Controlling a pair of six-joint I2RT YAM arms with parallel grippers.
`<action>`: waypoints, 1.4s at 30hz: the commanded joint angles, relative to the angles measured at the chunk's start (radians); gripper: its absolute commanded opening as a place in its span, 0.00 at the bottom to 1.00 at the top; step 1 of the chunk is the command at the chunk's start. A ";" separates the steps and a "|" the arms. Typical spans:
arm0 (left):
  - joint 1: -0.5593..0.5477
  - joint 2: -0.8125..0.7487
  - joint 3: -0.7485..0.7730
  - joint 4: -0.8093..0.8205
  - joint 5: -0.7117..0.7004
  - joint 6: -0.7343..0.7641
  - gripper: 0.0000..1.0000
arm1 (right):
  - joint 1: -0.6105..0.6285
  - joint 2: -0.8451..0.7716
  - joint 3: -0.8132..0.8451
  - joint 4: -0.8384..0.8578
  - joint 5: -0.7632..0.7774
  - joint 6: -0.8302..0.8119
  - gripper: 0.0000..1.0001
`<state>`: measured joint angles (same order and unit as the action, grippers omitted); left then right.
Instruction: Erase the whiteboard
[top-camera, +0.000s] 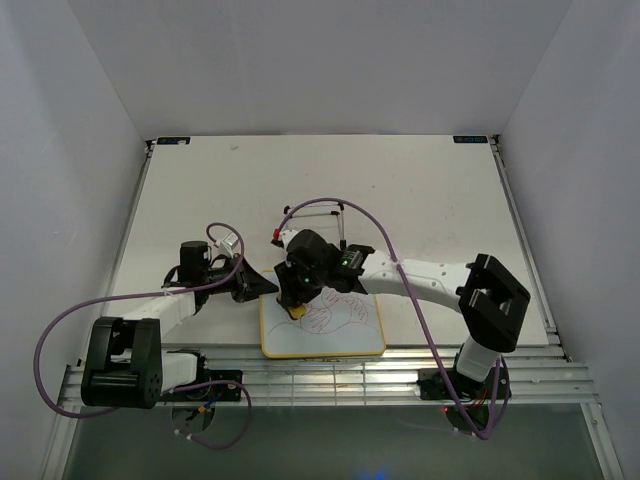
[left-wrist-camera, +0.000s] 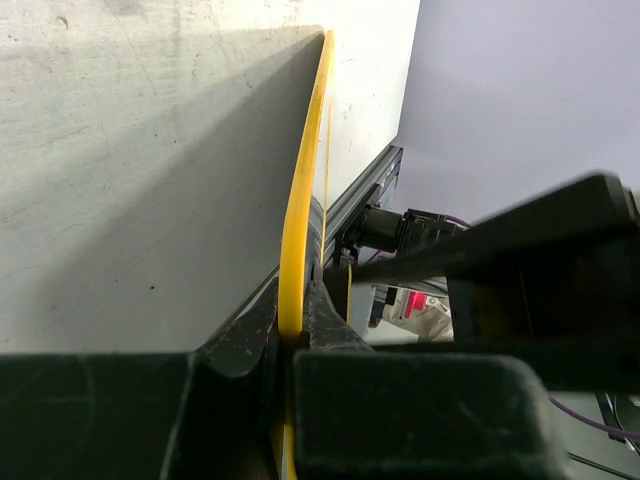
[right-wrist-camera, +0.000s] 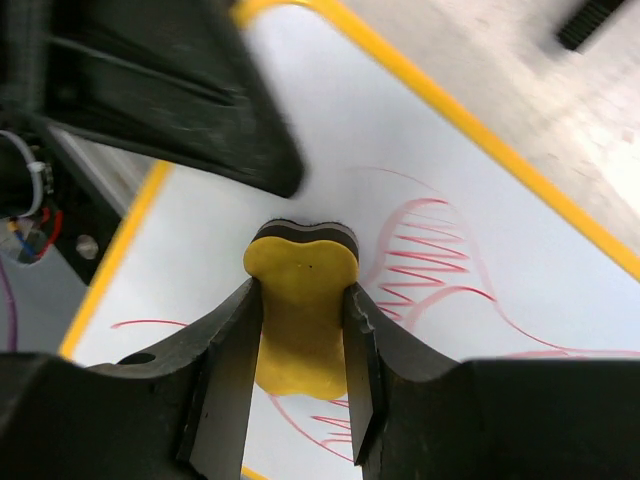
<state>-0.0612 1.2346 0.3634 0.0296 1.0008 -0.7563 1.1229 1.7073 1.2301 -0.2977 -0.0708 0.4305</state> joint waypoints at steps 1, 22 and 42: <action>-0.014 -0.011 0.032 -0.023 -0.065 0.023 0.00 | -0.053 -0.015 -0.078 -0.066 0.068 -0.029 0.28; -0.038 -0.015 0.035 -0.025 -0.062 0.025 0.00 | -0.067 0.074 0.110 -0.106 0.022 -0.076 0.27; -0.054 -0.030 0.034 -0.025 -0.080 0.023 0.00 | -0.123 0.123 0.083 -0.106 -0.032 -0.124 0.25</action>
<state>-0.0944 1.2339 0.3752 0.0185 0.9813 -0.7673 0.9943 1.8332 1.3922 -0.3721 -0.1207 0.3309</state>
